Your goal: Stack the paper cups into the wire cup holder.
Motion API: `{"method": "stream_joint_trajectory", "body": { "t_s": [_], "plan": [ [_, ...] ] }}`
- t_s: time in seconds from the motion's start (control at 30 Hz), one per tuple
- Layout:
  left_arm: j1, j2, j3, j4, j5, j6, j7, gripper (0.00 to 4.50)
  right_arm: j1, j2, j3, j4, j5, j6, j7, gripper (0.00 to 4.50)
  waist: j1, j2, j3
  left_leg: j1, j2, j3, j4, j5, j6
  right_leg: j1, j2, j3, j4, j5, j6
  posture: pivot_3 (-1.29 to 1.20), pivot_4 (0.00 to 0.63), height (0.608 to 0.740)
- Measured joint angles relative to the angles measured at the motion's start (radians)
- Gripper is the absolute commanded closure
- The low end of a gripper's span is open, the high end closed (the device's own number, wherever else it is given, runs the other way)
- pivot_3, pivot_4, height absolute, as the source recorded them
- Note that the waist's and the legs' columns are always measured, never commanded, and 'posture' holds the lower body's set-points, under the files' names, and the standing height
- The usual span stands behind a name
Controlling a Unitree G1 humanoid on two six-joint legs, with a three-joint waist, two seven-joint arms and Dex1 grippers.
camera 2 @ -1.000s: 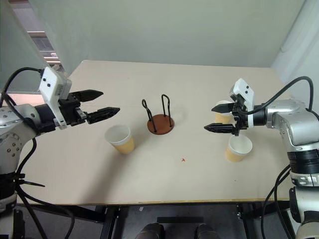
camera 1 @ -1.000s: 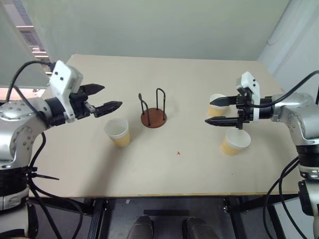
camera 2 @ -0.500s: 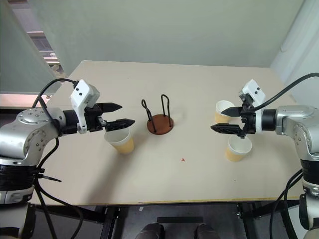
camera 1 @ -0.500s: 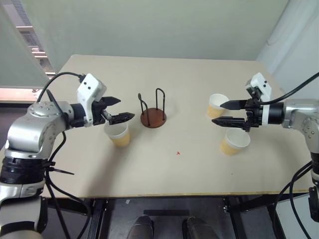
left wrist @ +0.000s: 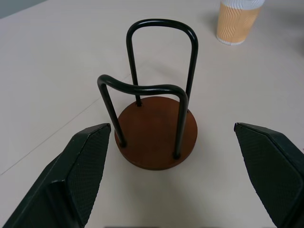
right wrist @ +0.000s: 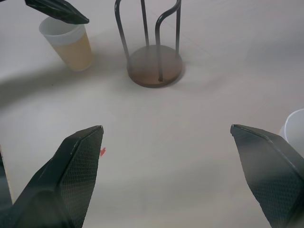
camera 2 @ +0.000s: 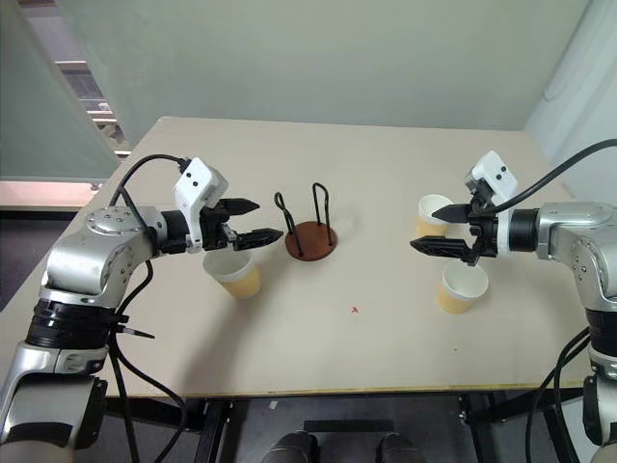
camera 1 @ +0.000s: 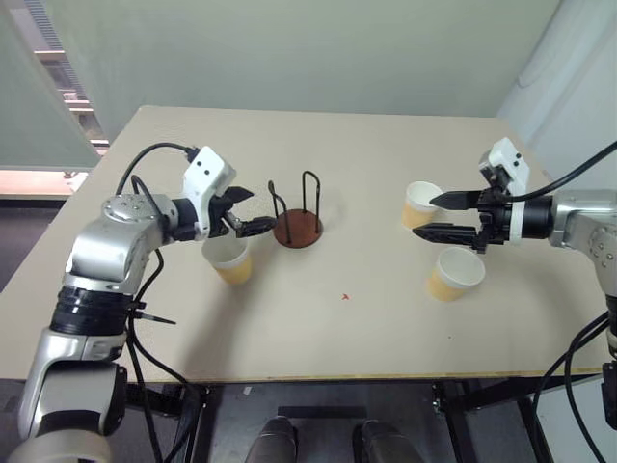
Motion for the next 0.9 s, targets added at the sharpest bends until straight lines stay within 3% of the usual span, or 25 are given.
{"method": "stream_joint_trajectory", "body": {
  "t_s": [0.47, 0.57, 0.9],
  "plan": [
    [-0.101, -0.136, -0.078, 0.189, 0.096, -0.095, -0.042, 0.0, 0.022, -0.015, -0.029, -0.059, 0.061, -0.006, -0.004, 0.02, 0.002, 0.0, 0.0, -0.001, -0.002, 0.0, 0.001, 0.0, 0.001, 0.001, -0.001, 0.001, 0.0, -0.001, 0.003, 0.0, 0.15, 0.74],
    [-0.113, -0.155, -0.078, 0.21, 0.117, -0.116, -0.042, 0.62, 0.033, -0.02, -0.03, -0.064, 0.069, -0.006, -0.009, 0.0, 0.002, 0.0, 0.0, -0.001, -0.002, 0.0, 0.001, 0.0, 0.001, 0.001, -0.001, 0.002, 0.0, -0.001, 0.004, 0.0, 0.15, 0.74],
    [-0.116, -0.162, -0.071, 0.237, 0.135, -0.145, -0.052, 4.23, 0.044, -0.026, -0.033, -0.074, 0.08, -0.006, -0.027, 0.0, 0.002, 0.0, 0.0, -0.001, -0.002, 0.0, 0.001, -0.001, 0.001, 0.001, -0.001, 0.002, 0.0, -0.002, 0.005, 0.0, 0.15, 0.74]
  ]
}}
